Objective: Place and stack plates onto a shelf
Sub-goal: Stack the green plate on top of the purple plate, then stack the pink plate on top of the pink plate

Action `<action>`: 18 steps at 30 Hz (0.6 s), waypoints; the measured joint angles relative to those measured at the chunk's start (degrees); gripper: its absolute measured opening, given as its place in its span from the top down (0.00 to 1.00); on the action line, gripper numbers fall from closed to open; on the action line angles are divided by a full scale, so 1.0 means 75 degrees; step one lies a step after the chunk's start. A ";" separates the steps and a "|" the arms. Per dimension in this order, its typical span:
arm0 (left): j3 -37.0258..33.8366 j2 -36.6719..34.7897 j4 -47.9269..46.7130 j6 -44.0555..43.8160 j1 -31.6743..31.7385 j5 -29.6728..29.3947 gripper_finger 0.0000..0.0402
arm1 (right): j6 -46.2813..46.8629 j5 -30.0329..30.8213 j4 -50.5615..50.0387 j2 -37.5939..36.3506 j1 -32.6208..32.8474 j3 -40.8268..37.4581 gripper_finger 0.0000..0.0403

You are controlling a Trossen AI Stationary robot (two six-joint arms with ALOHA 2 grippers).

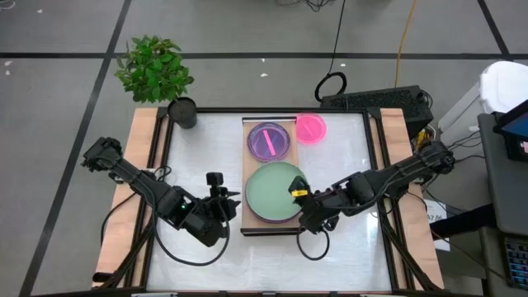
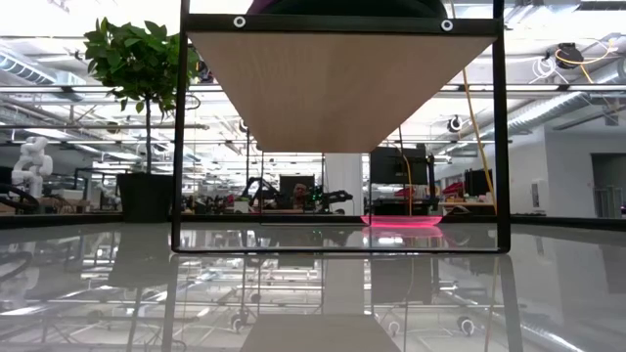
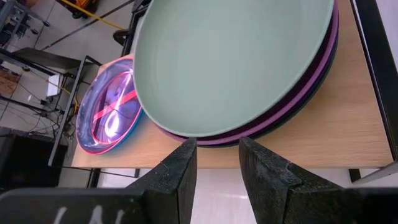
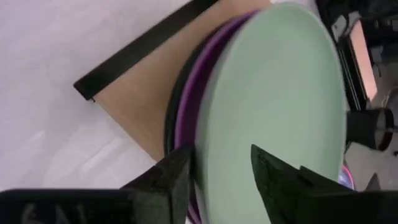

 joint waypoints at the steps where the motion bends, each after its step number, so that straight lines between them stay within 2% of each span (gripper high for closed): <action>1: 0.0000 0.0000 0.0000 0.0001 0.0000 0.0002 0.68 | 0.0122 -0.0003 -0.0040 -0.0084 -0.0005 0.0000 0.63; 12: 0.0000 0.0000 0.0009 0.0006 0.0000 0.0000 0.68 | 0.1917 -0.0032 -0.0154 -0.0734 0.0004 -0.0003 0.62; 18: 0.0000 0.0000 0.0012 0.0006 0.0000 0.0000 0.68 | 0.2290 -0.0026 -0.0083 -0.1035 0.0105 -0.0697 0.62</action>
